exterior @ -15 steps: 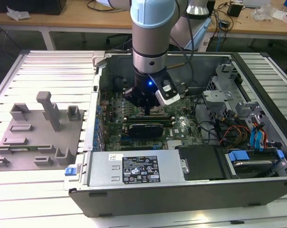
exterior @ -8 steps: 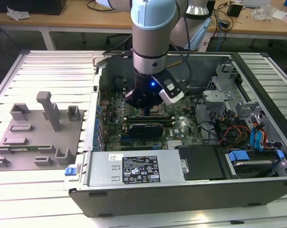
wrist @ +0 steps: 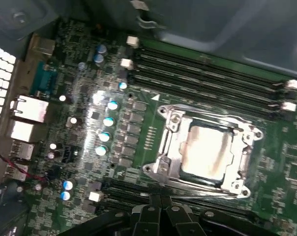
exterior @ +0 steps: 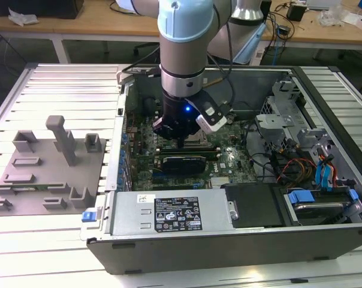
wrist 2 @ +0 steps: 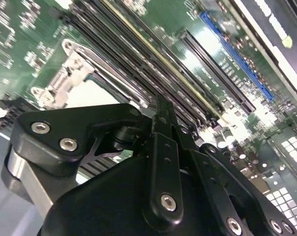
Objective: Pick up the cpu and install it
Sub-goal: 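Install the second cpu locking lever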
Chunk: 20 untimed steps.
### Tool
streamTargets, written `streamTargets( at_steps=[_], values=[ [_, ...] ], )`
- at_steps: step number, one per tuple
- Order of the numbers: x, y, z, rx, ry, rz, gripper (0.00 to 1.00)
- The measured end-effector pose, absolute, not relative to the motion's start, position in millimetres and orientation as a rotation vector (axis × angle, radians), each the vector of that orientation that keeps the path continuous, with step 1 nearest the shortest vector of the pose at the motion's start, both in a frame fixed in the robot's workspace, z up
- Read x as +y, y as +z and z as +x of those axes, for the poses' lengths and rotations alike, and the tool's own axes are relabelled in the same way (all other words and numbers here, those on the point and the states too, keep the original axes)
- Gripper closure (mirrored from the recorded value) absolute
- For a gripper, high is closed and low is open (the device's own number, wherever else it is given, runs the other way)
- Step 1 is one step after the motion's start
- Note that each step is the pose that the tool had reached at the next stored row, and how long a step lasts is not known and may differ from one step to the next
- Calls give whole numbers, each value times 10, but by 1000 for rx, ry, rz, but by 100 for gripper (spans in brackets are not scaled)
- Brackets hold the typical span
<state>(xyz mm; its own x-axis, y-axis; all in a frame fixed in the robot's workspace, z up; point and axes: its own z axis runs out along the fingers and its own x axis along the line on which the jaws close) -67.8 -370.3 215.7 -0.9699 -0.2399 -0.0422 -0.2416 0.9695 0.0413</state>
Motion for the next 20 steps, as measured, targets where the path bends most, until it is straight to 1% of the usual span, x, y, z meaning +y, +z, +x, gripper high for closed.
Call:
streamTargets(
  at_steps=[3, 5, 6, 11, 12, 14, 17, 20],
  values=[
    [-3703, 2133, -702, 3079, 92, -377, 89],
    [-3711, 2128, -704, 3075, 121, -376, 89],
    [-3728, 2123, -706, 3072, 150, -375, 89],
    [-3810, 2085, -732, 3065, 199, -373, 89],
    [-3824, 2077, -732, 3062, 221, -370, 89],
    [-3834, 2072, -732, 3059, 246, -365, 89],
    [-3866, 2056, -731, 3049, 312, -349, 89],
    [-3897, 2039, -732, 3041, 356, -339, 89]
  ],
)
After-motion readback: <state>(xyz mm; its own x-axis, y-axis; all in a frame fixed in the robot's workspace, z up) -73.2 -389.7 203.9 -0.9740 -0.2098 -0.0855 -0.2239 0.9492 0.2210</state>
